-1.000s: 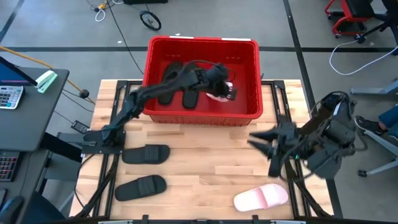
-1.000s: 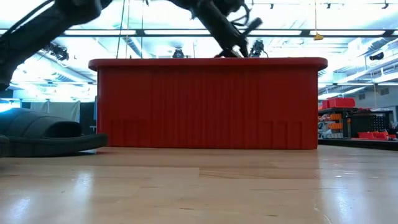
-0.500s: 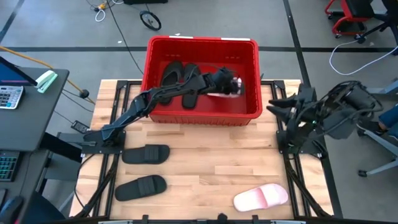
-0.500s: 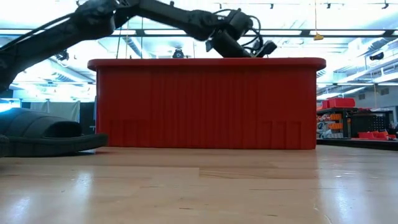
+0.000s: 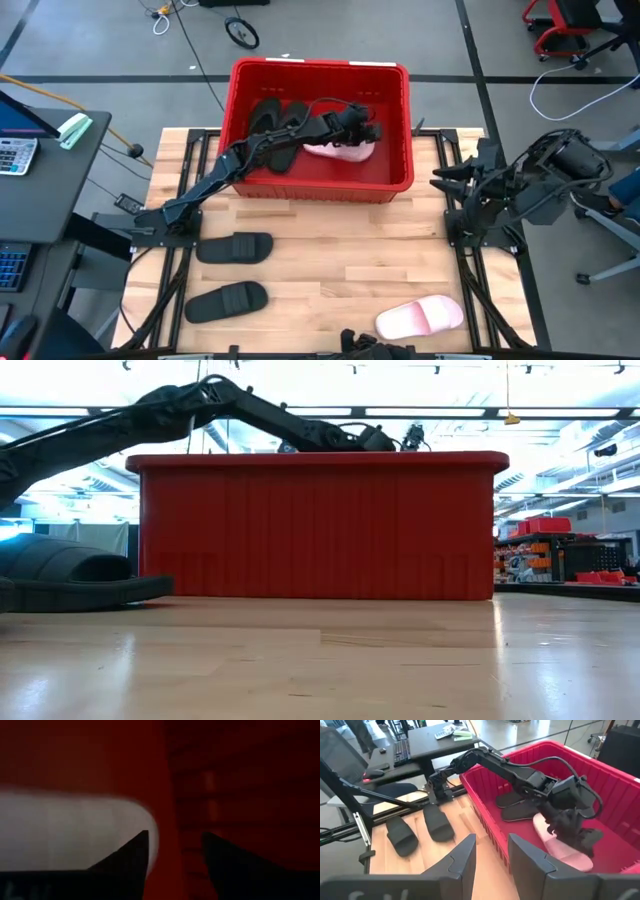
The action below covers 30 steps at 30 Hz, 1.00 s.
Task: Pick and place slides into bin
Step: Put the left pink slide into the red bin, then put the pink slide into the red bin
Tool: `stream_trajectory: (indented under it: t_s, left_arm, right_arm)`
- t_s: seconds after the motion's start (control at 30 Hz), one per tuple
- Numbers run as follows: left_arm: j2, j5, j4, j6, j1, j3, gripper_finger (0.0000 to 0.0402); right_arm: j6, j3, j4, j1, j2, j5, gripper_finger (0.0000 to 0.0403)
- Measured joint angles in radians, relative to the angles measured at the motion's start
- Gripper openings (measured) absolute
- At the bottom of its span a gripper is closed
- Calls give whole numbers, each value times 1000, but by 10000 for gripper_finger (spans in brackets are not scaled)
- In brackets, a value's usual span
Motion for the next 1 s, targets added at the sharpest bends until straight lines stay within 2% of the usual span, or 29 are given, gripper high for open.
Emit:
stream_trajectory:
  t_s: [0.13,0.27,0.43,0.53,0.67,0.73,0.9,1.0]
  left_arm:
    - [0,3,24,-43,10,2,226]
    - [-1,8,80,-38,14,3,238]
    - [-3,56,403,-83,8,4,225]
    - [-3,99,588,-102,0,4,212]
    - [-27,251,773,-156,-7,4,200]
    - [-48,310,837,-173,-12,6,197]
    - [-136,330,867,-118,-38,6,200]
    - [-201,333,870,-86,-58,6,201]
  right_arm:
    - [21,-14,-8,1,0,-3,119]
    - [21,-15,-11,1,2,-3,119]
    - [21,-15,-11,1,2,-20,119]
    - [46,-15,-10,1,3,-160,119]
    - [171,-15,-10,20,35,-443,119]
    - [264,-27,-6,63,62,-534,119]
    - [511,-86,-5,160,129,-571,119]
    - [739,-182,-2,221,145,-591,116]
